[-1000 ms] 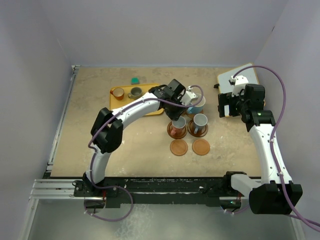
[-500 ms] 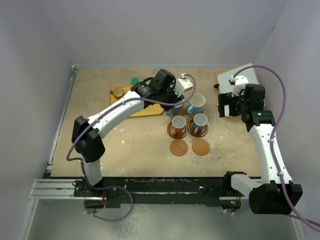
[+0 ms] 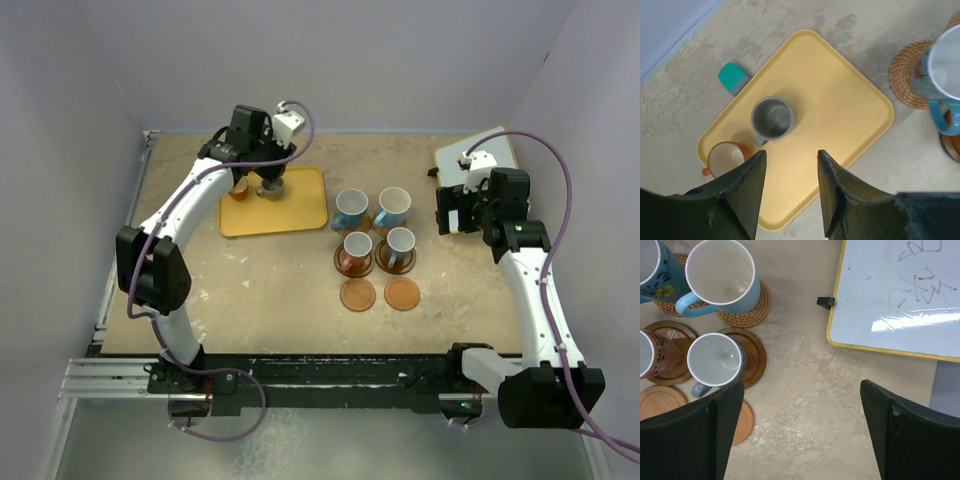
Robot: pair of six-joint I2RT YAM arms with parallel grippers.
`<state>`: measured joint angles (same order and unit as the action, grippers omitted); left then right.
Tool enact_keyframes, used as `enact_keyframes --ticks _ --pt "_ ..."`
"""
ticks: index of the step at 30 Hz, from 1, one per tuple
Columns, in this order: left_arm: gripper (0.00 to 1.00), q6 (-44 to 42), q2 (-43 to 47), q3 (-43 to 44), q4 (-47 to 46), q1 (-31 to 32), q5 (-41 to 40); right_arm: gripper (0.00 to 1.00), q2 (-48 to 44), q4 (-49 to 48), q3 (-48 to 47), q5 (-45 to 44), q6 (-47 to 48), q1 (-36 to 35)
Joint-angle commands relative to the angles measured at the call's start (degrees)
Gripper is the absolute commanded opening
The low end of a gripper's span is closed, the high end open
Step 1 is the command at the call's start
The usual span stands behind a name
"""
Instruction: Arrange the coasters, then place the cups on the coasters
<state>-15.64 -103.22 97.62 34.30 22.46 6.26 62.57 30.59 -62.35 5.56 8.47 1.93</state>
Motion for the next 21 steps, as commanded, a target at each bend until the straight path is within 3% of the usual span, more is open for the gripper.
enact_keyframes --ticks 1,9,21 --pt "0.43 -1.83 -3.63 2.14 -4.01 -4.33 4.96 1.0 -0.52 -0.64 -0.23 0.58 -0.3 0.19" --pt "0.43 -3.63 -14.59 10.17 -1.56 -10.04 9.63 1.0 -0.68 -0.61 -0.15 0.94 -0.13 0.18" --pt "0.43 -6.77 -27.6 21.81 3.63 -11.47 9.91 1.0 -0.34 -0.62 -0.15 1.23 0.13 0.18"
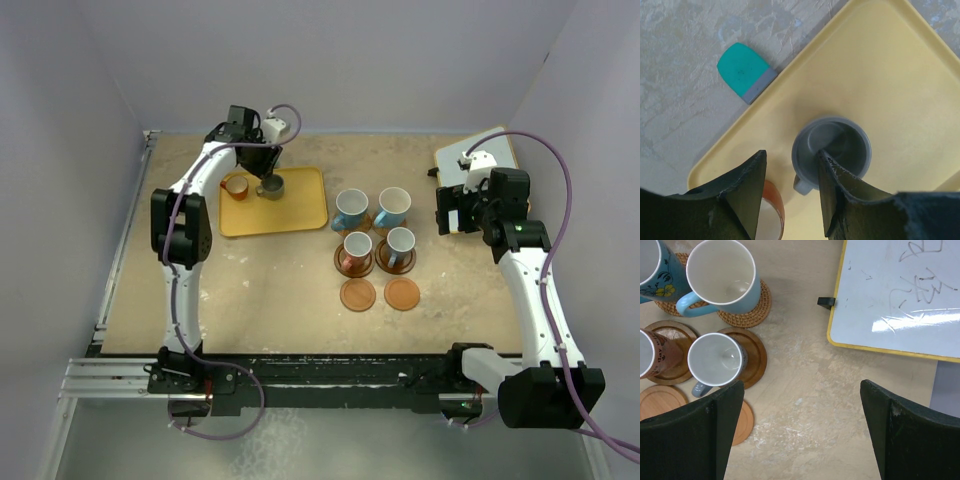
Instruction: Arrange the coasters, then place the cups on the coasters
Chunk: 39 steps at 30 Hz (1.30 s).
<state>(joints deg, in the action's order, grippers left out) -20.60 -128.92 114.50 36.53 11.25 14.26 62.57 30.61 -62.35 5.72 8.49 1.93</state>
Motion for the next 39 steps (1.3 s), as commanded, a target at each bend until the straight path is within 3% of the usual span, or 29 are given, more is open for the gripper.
enact_keyframes --ticks 1,10,22,28,39 --pt "0.42 -1.89 -2.61 5.55 1.75 -0.26 1.91 1.0 -0.27 -0.64 -0.1 1.06 0.14 0.18" --pt "0.38 -2.39 -7.7 10.53 4.62 -0.26 1.91 1.0 0.01 -0.58 -0.06 1.11 0.21 0.18" --pt "0.2 -2.51 -9.82 12.24 5.92 -0.28 3.05 1.0 0.36 -0.55 -0.09 1.27 0.39 0.19" --pt "0.08 -3.35 -8.47 12.07 6.66 -0.26 3.16 1.0 0.39 -0.55 -0.14 1.4 0.39 0.2" --pt "0.03 -2.21 -2.52 8.83 6.61 -0.17 3.68 1.0 0.14 -0.32 -0.14 1.76 0.39 0.2"
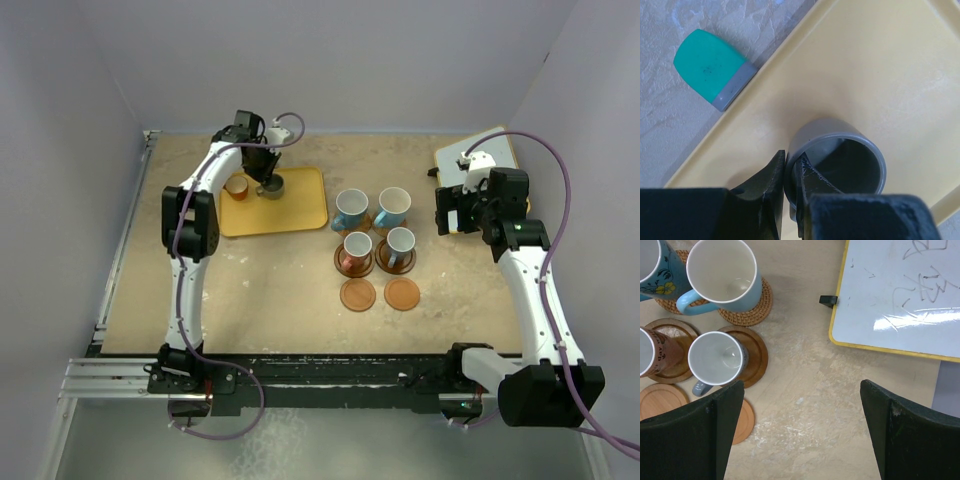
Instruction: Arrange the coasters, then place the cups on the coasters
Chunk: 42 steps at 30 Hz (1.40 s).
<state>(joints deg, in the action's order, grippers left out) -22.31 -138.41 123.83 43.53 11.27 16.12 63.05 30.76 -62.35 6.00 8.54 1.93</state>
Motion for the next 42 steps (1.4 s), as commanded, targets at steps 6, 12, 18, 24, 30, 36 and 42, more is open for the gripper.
enact_keyframes --ticks 6,12,18,24,30,36,42 --pt "0.03 0.6 12.43 -6.3 -1.54 -0.19 1.98 1.0 -0.41 -0.49 -0.19 1.56 0.34 0.19" --pt "0.03 2.96 20.83 -13.77 -4.03 -0.19 3.02 1.0 -0.29 -0.48 -0.23 1.47 0.34 0.18" --pt "0.03 8.34 29.92 -20.99 -6.9 -0.03 4.78 1.0 -0.12 -0.53 -0.23 1.43 0.28 0.18" --pt "0.03 12.82 40.17 -27.58 -9.57 2.1 5.83 1.0 -0.29 -0.51 -0.23 0.96 0.25 0.2" --pt "0.03 13.86 49.28 -34.43 -11.57 10.94 0.29 1.0 -0.97 -0.83 -0.19 -0.28 0.34 0.19" --pt "0.03 16.85 54.52 -38.72 -12.59 19.57 -1.61 1.0 -1.17 -1.55 0.25 -2.58 0.79 0.26" --pt "0.03 17.95 55.29 -40.33 -13.68 29.13 -5.21 1.0 -1.25 -2.45 0.77 -4.93 1.4 0.93"
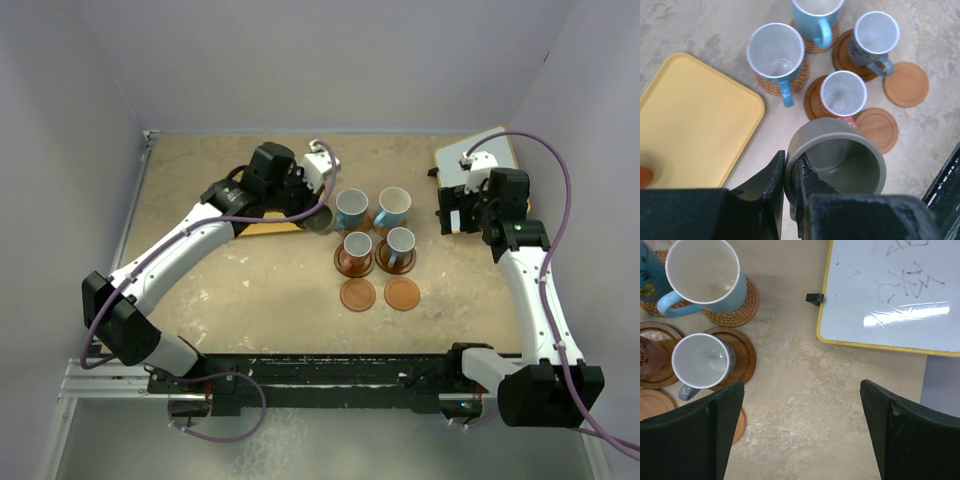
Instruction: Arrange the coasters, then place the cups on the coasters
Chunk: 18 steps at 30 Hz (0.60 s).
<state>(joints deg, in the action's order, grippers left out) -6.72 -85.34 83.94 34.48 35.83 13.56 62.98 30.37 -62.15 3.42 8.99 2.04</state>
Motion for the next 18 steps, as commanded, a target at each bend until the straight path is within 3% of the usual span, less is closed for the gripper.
enact_keyframes --ticks 1,18 --pt "0.03 2.83 2.06 -0.69 -5.2 5.94 -2.97 1.0 -1.12 -2.19 0.66 -2.36 0.94 1.06" --pt "0.03 12.46 -11.89 3.98 -11.08 31.33 -16.89 1.0 0.83 -2.6 0.99 -2.38 1.09 3.77"
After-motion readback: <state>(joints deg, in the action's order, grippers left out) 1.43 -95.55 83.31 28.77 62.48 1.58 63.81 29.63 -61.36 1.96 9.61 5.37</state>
